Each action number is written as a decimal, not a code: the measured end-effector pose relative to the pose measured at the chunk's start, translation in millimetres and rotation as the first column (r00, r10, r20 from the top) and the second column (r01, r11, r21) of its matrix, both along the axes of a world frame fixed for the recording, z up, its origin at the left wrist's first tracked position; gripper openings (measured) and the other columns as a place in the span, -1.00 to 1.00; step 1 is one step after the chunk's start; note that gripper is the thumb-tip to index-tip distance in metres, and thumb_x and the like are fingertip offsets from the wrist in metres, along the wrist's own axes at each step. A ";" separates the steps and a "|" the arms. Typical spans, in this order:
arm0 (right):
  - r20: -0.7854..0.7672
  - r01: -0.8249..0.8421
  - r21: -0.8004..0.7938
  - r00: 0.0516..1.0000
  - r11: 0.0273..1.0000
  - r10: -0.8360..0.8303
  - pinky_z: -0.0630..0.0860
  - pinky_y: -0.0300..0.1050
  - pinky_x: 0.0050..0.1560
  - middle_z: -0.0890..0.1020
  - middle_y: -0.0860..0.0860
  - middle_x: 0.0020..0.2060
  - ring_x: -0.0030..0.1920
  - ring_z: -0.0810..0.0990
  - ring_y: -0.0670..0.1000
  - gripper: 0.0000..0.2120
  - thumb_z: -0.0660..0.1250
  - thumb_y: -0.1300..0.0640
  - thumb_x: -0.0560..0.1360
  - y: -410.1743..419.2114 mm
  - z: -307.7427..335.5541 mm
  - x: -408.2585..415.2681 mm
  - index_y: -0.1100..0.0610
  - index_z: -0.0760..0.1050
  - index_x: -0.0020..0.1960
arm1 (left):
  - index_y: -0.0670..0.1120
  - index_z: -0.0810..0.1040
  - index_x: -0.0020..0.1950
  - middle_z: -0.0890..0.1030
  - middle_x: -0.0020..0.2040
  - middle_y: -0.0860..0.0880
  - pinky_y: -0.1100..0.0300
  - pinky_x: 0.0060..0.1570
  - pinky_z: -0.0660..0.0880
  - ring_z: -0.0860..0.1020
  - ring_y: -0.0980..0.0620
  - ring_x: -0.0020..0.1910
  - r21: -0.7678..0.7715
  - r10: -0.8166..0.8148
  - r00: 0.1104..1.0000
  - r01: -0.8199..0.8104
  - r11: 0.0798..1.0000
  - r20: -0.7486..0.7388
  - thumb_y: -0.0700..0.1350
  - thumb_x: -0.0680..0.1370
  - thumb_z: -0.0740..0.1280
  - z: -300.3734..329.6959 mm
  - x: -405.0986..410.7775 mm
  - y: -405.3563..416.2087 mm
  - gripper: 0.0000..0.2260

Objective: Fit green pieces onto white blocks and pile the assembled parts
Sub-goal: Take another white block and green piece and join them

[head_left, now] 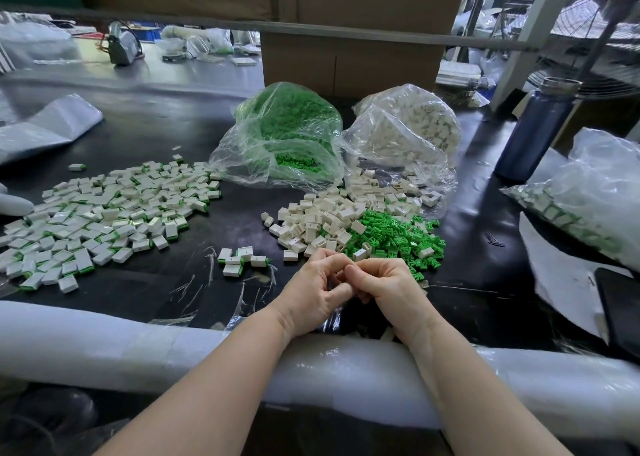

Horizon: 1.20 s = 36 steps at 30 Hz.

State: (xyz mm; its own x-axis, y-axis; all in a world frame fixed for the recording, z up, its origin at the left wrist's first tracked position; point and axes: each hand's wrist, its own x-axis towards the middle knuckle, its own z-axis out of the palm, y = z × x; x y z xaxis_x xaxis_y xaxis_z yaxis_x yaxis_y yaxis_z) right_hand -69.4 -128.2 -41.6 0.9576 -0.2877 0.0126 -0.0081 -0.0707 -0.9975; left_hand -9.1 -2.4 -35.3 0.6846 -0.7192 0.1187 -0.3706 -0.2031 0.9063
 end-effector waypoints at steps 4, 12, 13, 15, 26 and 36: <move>0.008 0.007 0.014 1.000 1.000 -0.007 0.30 -0.25 -0.40 0.47 0.20 -0.37 -0.41 0.34 -0.01 -0.83 0.34 0.27 0.47 -0.4 -0.8 0.5 0.39 0.60 -0.18 | -0.19 0.55 -0.02 0.36 -0.06 0.05 0.25 -0.03 0.44 0.41 0.03 -0.14 0.004 -0.013 1.000 0.013 1.000 0.007 -0.30 0.50 0.30 -1.2 0.6 -0.2 -0.90; 0.018 0.009 0.031 1.000 0.999 -0.010 0.32 -0.31 -0.44 0.48 0.18 -0.39 -0.47 0.37 -0.10 -0.83 0.35 0.28 0.46 -1.5 -2.6 1.2 0.41 0.59 -0.21 | -0.15 0.55 -0.04 0.37 -0.05 0.04 0.16 0.01 0.46 0.42 0.01 -0.14 0.013 -0.022 1.000 0.022 1.000 0.007 -0.29 0.50 0.30 -2.5 1.8 0.2 -0.90; 0.017 0.010 0.032 1.000 0.999 -0.010 0.32 -0.31 -0.44 0.48 0.18 -0.39 -0.48 0.37 -0.10 -0.82 0.36 0.28 0.46 -1.5 -2.7 1.3 0.41 0.59 -0.21 | -0.14 0.55 -0.05 0.38 -0.05 0.05 0.16 0.02 0.46 0.42 0.02 -0.14 0.015 -0.022 1.000 0.022 1.000 0.008 -0.29 0.50 0.31 -2.8 2.0 0.3 -0.91; 0.017 0.008 0.037 1.000 0.999 -0.009 0.32 -0.31 -0.45 0.49 0.17 -0.40 -0.48 0.37 -0.10 -0.83 0.36 0.28 0.46 -1.8 -2.8 1.3 0.39 0.60 -0.23 | -0.12 0.55 -0.05 0.38 -0.05 0.06 0.17 0.03 0.46 0.43 0.03 -0.14 0.016 -0.021 1.000 0.021 1.000 0.005 -0.28 0.50 0.31 -3.4 2.3 0.4 -0.91; 0.020 -0.007 0.051 1.000 0.999 0.006 0.36 -0.34 -0.44 0.52 0.12 -0.43 -0.47 0.41 -0.12 -0.85 0.35 0.27 0.46 -2.2 -2.6 1.4 0.28 0.64 -0.24 | -0.17 0.55 -0.02 0.37 -0.07 0.05 0.32 -0.06 0.42 0.41 0.07 -0.16 0.014 -0.021 1.000 0.021 1.000 0.021 -0.28 0.50 0.31 -1.0 0.9 0.7 -0.91; 0.021 -0.008 0.038 1.000 0.999 0.008 0.29 -0.29 -0.44 0.46 0.20 -0.39 -0.45 0.35 -0.06 -0.81 0.35 0.26 0.47 -3.1 -4.2 1.7 0.41 0.59 -0.19 | -0.19 0.55 -0.04 0.37 -0.11 0.05 0.40 -0.08 0.39 0.41 0.05 -0.17 0.001 -0.017 1.000 0.017 1.000 0.025 -0.32 0.50 0.29 3.2 -2.2 1.1 -0.90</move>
State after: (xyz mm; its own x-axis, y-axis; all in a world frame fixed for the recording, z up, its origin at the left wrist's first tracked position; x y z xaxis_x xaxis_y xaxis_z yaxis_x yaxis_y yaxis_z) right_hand -67.7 -131.2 -45.7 0.9596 -0.2806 0.0219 0.0133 -0.0327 -0.9994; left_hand -11.3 -1.4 -32.1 0.6694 -0.7305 0.1349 -0.3965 -0.1978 0.8965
